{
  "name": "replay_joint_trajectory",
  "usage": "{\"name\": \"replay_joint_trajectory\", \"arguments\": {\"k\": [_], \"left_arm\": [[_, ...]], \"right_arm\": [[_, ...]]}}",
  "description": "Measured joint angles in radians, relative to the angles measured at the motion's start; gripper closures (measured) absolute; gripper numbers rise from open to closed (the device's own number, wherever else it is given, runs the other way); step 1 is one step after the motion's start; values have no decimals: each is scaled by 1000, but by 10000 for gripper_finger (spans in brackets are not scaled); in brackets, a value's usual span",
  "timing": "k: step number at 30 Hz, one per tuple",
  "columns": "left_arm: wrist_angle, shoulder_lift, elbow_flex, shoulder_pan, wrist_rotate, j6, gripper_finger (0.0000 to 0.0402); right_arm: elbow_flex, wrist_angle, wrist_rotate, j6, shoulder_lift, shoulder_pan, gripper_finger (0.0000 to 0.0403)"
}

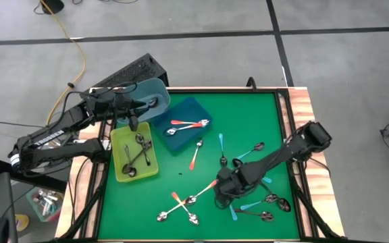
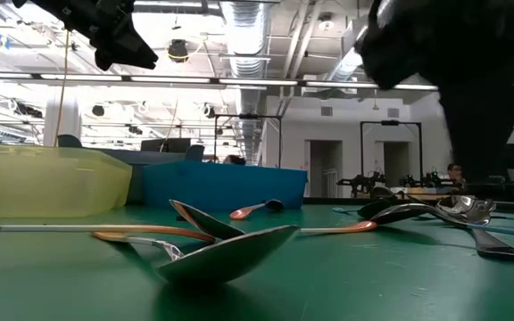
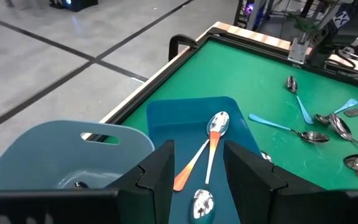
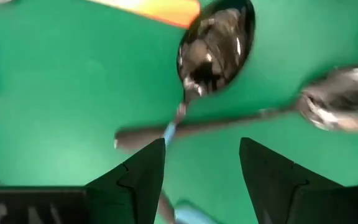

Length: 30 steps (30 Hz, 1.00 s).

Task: Sort silverware by color (type)
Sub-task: Put the blue spoon into the light blue bin

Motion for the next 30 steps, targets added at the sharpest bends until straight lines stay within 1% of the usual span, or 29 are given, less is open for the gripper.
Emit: {"name": "replay_joint_trajectory", "arguments": {"k": [5,9,12,19,21,23,25,30], "left_arm": [[1,0,0,0,0,11,280],[0,0,0,0,0,10,280],[1,0,0,0,0,9,280],[8,0,0,0,-1,8,280],[8,0,0,0,-1,8,280],[6,0,0,0,-1,8,280],[6,0,0,0,-1,7,280],[6,0,0,0,-2,5,280]], "right_arm": [[4,25,-8,12,50,-18,186],[3,44,-15,-11,89,-29,186],[3,61,-17,-37,109,-32,186],[7,56,-7,-44,149,-39,186],[7,58,-4,-58,156,-39,193],[8,46,6,-59,164,-43,210],[7,37,8,-59,163,-43,240],[5,13,12,-66,164,-44,348]]}}
